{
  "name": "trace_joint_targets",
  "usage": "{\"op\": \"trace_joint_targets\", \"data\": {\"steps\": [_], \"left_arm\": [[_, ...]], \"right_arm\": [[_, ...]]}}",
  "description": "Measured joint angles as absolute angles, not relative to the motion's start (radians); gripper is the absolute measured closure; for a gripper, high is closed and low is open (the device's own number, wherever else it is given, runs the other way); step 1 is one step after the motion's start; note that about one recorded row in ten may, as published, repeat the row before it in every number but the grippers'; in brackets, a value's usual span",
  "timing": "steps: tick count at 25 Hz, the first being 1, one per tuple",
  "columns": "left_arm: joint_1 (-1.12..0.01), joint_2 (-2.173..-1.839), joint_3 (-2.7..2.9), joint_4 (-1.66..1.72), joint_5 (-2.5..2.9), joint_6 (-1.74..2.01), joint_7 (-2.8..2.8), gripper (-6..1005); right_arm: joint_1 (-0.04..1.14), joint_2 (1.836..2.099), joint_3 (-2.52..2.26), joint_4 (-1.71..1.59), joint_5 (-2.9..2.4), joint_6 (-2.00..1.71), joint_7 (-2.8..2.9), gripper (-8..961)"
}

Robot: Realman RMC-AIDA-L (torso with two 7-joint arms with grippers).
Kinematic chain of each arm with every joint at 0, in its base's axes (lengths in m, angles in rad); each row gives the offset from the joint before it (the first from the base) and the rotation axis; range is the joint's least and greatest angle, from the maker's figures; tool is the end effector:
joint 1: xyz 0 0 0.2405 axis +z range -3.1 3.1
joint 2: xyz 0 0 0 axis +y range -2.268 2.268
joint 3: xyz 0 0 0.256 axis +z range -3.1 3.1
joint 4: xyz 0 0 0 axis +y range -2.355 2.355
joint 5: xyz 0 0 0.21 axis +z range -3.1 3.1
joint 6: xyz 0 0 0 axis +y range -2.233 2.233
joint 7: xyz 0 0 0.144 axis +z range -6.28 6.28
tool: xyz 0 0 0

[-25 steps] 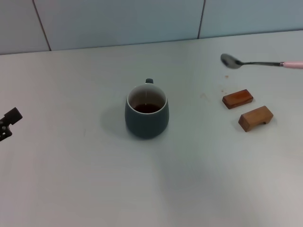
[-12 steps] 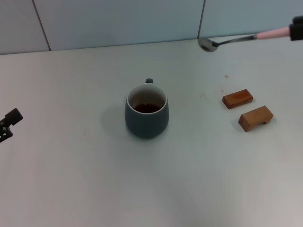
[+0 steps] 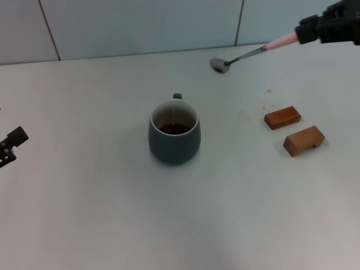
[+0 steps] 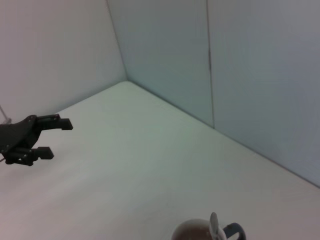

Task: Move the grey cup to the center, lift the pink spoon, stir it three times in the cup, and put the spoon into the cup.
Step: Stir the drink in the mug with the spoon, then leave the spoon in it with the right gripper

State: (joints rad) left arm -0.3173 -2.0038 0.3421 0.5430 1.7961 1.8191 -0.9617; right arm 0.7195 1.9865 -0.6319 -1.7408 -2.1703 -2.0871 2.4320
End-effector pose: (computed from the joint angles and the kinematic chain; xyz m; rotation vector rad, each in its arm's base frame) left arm -0.3226 0.2633 0.0765 -2.2673 -0.3217 -0.9950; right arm 0.1129 0.3268 0.1725 -2.6627 0.6920 0.2306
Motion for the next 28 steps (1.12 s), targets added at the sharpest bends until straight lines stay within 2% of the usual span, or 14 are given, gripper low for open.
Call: {"op": "trace_joint_targets", "data": {"steps": [11,15,28], "left_arm": [[-0.32,-2.0,0.342,0.543,1.775,1.826,-0.967,180],[-0.319,-2.0,0.342,0.543,1.771,1.827,-0.968,180],[-0.317,-2.005,0.343,0.543,1.77,1.829,-0.962,180]], "right_arm": [[0.856,1.957,-0.682,-1.521,-2.28,-2.063,2.438,834],[0.886,1.937,-0.785,-1.432,-2.3,-2.001,2.457,835],[0.974,1.94,-0.939,-1.178,-2.366,-1.825,2.429,834]]}}
